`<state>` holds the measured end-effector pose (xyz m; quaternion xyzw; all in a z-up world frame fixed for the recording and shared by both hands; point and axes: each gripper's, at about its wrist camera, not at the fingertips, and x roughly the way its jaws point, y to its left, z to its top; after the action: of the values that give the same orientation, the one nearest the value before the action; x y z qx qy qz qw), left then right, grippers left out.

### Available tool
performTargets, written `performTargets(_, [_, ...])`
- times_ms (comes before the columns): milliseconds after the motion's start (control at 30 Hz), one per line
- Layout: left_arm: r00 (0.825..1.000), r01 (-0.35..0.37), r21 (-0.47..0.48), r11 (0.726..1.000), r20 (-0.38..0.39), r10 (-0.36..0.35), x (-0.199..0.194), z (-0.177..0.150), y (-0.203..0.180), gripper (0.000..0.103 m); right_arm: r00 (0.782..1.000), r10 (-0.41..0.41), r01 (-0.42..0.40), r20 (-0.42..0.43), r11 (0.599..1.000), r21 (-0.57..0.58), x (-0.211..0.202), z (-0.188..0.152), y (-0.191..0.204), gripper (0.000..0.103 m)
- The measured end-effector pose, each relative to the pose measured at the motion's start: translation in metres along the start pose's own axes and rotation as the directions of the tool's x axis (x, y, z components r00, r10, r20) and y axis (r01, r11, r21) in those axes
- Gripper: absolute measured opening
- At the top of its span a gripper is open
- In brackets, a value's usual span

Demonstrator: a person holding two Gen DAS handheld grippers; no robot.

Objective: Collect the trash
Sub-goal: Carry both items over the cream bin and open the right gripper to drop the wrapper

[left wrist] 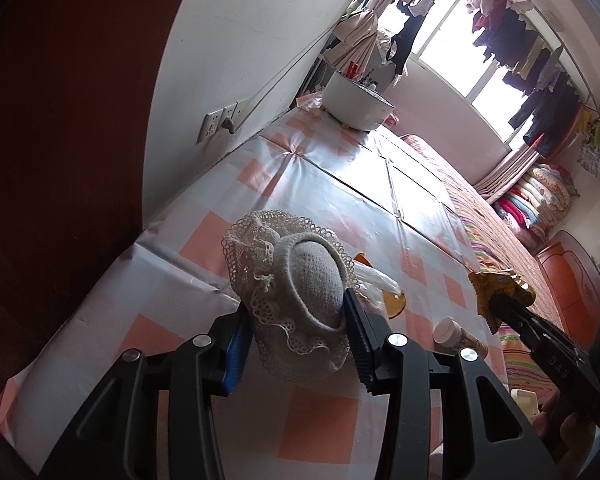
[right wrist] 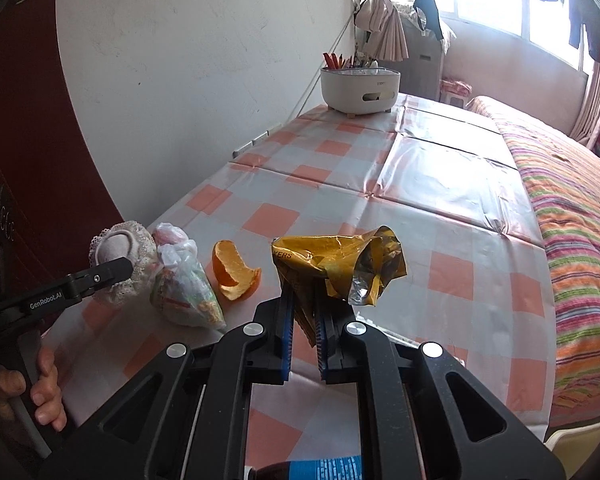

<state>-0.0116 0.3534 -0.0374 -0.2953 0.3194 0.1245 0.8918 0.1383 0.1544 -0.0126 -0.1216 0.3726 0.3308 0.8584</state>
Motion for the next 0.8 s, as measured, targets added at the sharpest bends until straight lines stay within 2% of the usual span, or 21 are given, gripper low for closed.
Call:
performTargets(333, [0.999, 0.029, 0.061, 0.998, 0.025, -0.031, -0.005, -0.006, -0.030, 0.042, 1.000, -0.014, 0.014, 0.003, 0.999, 0.045, -0.011, -0.018, -0.023, 0.009])
performTargets(800, [0.997, 0.071, 0.114, 0.991, 0.010, -0.073, 0.004, -0.018, -0.072, 0.042, 0.997, -0.076, 0.074, 0.019, 0.995, 0.074, -0.040, -0.039, -0.054, 0.009])
